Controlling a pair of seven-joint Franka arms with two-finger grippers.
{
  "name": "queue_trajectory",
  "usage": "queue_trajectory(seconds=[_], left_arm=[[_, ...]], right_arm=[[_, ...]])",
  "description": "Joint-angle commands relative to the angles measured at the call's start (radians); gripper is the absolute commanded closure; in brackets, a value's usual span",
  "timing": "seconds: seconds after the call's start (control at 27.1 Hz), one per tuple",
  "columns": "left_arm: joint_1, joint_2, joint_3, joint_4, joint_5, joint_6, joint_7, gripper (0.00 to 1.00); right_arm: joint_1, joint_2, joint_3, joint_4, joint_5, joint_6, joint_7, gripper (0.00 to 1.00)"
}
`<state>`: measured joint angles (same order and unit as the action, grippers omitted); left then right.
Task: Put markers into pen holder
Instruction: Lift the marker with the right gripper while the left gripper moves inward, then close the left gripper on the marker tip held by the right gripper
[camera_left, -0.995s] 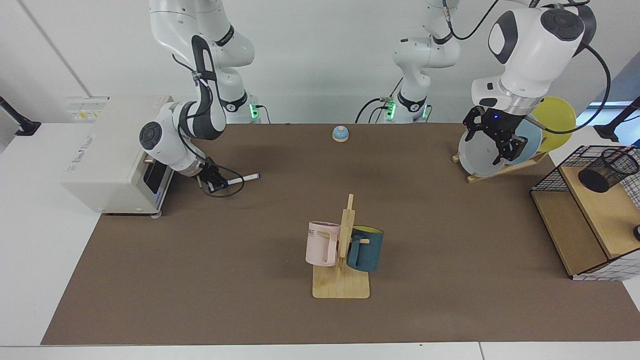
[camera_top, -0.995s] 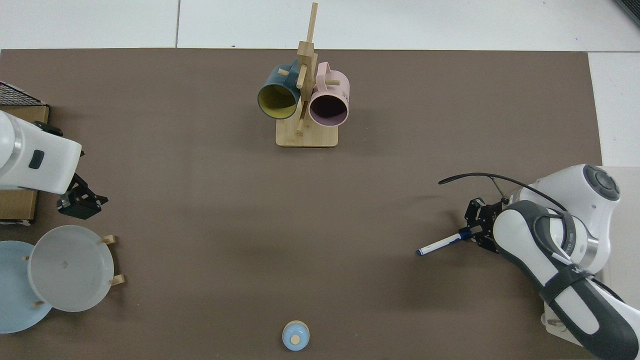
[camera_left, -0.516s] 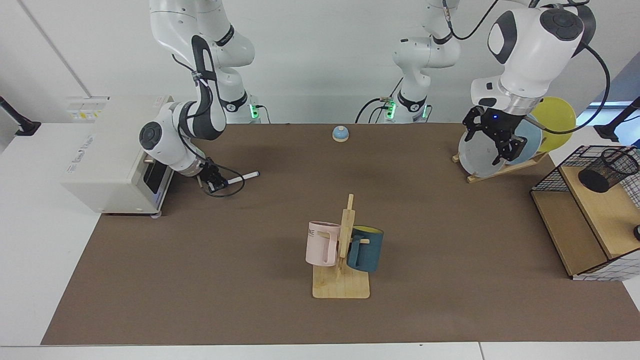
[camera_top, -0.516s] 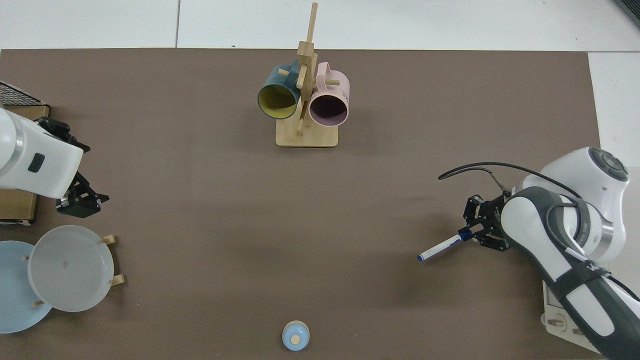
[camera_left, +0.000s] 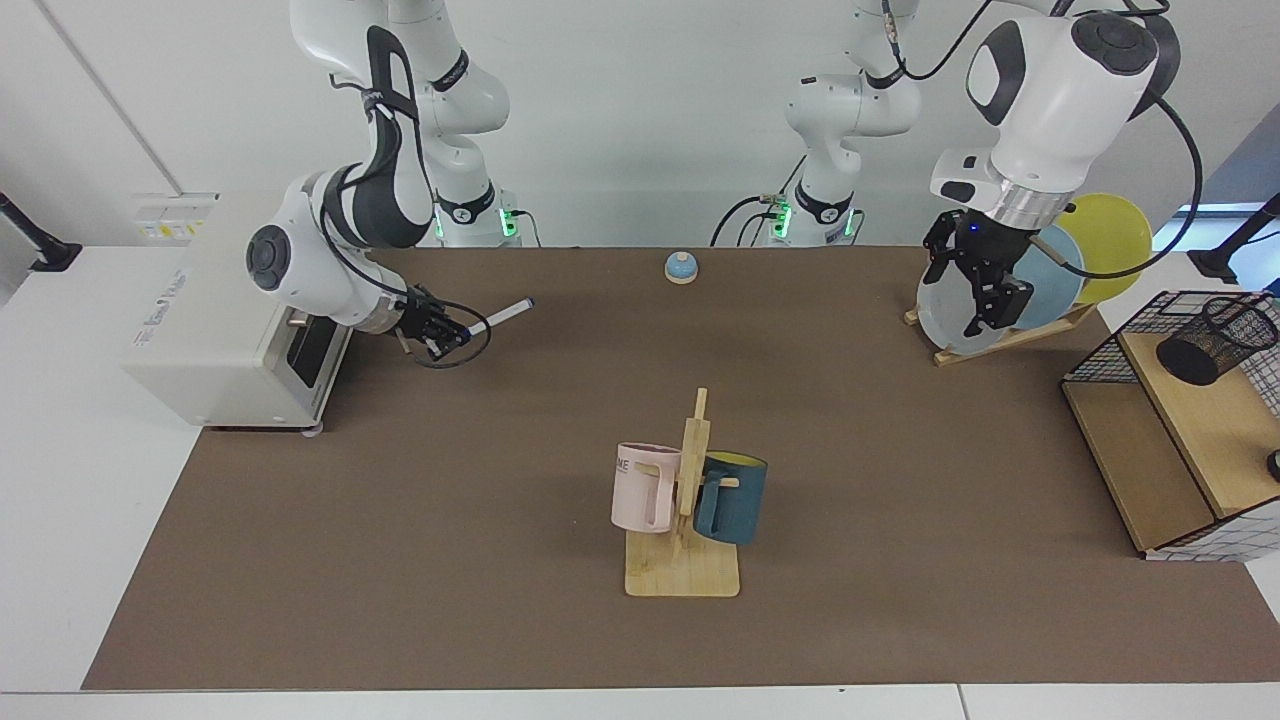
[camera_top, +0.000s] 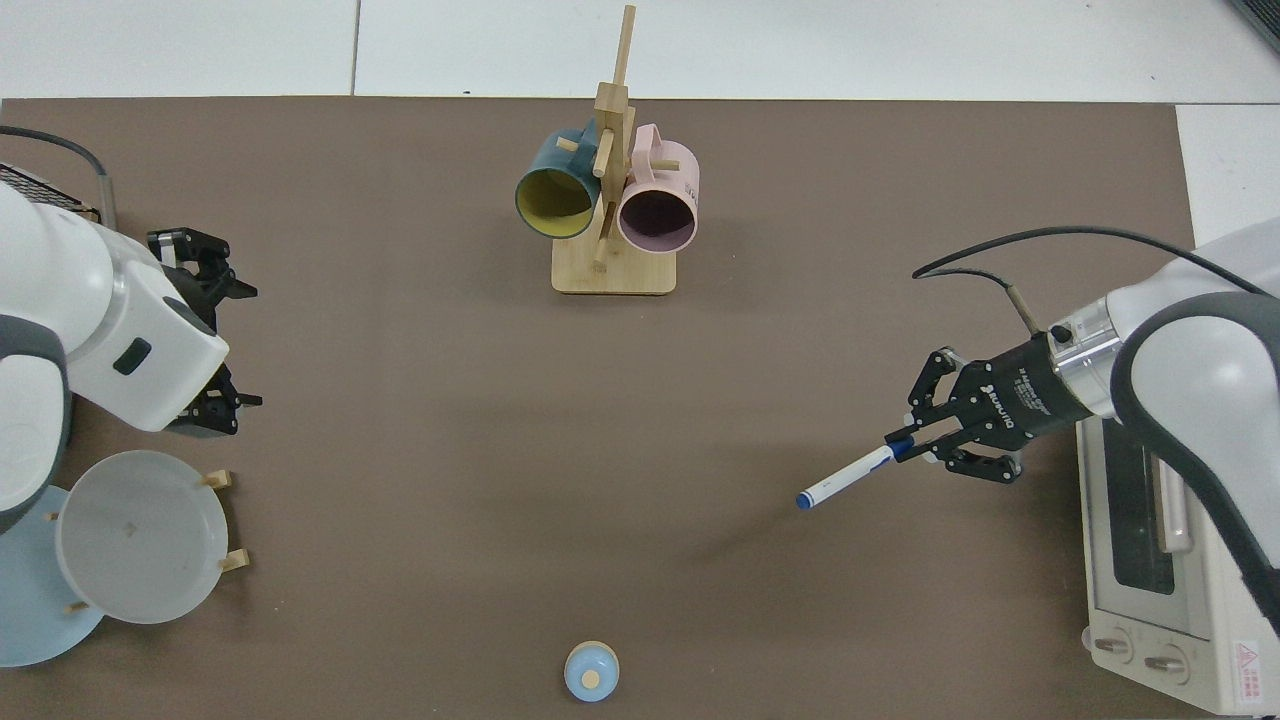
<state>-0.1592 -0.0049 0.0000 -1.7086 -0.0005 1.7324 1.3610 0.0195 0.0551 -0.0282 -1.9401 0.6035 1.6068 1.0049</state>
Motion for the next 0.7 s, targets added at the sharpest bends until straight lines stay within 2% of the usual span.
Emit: queue_trajectory(seconds=[0.0, 0.15, 0.33, 0.52, 0.66], left_arm=[[-0.029, -0.012, 0.011, 0.000, -0.015, -0.020, 0.023, 0.00], [-0.052, -0.009, 0.009, 0.017, -0.026, -0.065, -0.069, 0.00], [-0.094, -0.009, -0.002, 0.023, -0.030, -0.073, -0.132, 0.00], [-0.102, 0.009, -0.041, 0.102, 0.022, -0.141, -0.186, 0.00], [-0.103, 0.002, -0.070, 0.147, 0.071, -0.200, -0.270, 0.00]], right_arm=[[0.054, 0.003, 0.016, 0.056, 0.159, -0.016, 0.144, 1.00], [0.147, 0.009, 0.016, 0.127, 0.220, 0.021, 0.312, 1.00], [0.270, 0.012, 0.016, 0.138, 0.304, 0.200, 0.466, 1.00], [0.390, 0.014, 0.014, 0.136, 0.309, 0.392, 0.619, 1.00], [0.439, 0.019, 0.014, 0.132, 0.303, 0.499, 0.754, 1.00]])
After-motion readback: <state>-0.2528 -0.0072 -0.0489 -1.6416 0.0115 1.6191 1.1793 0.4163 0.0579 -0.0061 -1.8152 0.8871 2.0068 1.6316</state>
